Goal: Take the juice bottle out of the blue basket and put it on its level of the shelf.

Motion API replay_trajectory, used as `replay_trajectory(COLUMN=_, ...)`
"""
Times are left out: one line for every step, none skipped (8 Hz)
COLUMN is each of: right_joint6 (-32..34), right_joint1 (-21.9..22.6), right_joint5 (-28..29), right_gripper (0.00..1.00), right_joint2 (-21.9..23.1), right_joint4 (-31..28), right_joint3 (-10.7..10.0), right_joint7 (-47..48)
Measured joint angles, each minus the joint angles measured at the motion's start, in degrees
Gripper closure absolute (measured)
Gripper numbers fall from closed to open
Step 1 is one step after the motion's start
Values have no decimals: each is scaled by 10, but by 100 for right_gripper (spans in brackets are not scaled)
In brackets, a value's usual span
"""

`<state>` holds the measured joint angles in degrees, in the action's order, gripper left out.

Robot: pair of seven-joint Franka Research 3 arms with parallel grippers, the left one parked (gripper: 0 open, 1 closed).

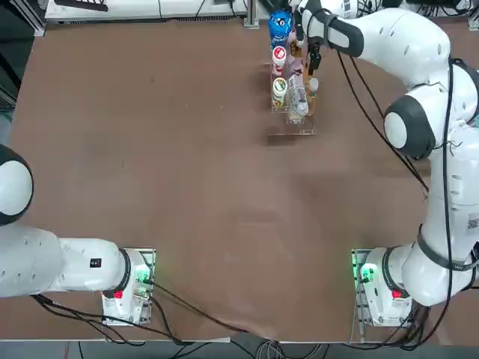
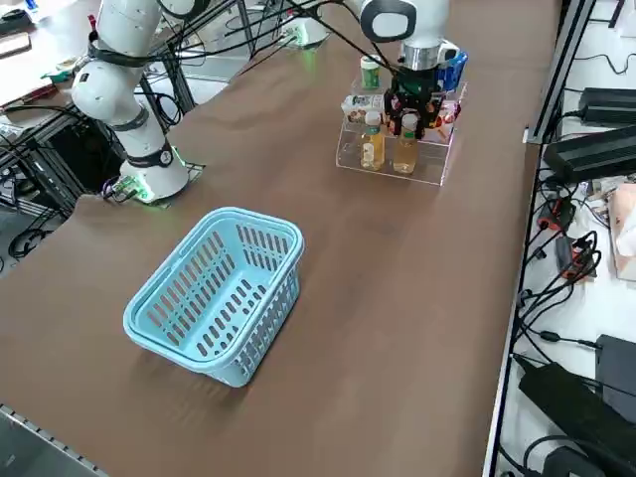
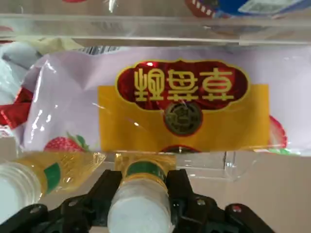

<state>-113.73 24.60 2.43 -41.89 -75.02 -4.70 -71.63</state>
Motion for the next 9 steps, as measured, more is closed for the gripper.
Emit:
replay_trajectory(right_joint6=0, right_joint1=0, right_joint5=0, right_gripper=44, right_joint2=0, right_joint4=0, right_joint3=0, right_joint7=6)
replay_trajectory(right_joint6=0, right_joint1=0, right_joint5=0, right_gripper=31, right_joint2=0, right_joint4=1, right_joint3=-1, right_joint7=10)
replay_trajectory(right_joint6=0, right_joint1=-1, right_joint5=0, right_gripper=14, right_joint2=0, right_joint4=4, right_joint3=-2, right_joint7=12)
replay_trajectory(right_joint6=0, right_joint1=-1, right_joint5=0, right_gripper=0, right_joint2=0, right_joint4=7, right_joint3=-4, right_joint7=13)
replay_trajectory(right_joint6=1, right_joint1=-2, right_joint5=0, right_gripper=0, right_joint2=0, right_joint4=10, right_joint3=-5, right_joint7=13)
replay_trajectory(right_joint6=4, right_joint1=-2, right_joint5=0, right_gripper=0, right_joint2=2, right_joint4=11, right_joint3=-7, right_joint7=13)
replay_trajectory(right_joint6=16, right_joint1=-2, right_joint5=0, right_gripper=0, right_joint2=4, right_joint4=17, right_joint3=-10, right_joint7=13)
replay_trajectory(right_joint6=42, right_joint1=-5, right_joint5=0, right_gripper=0, right_joint2=8, right_joint4=32, right_joint3=-13, right_joint7=14)
replay_trajectory(right_joint6=82, right_joint1=-10, right_joint5=0, right_gripper=0, right_joint2=14, right_joint4=57, right_joint3=-14, right_joint7=14)
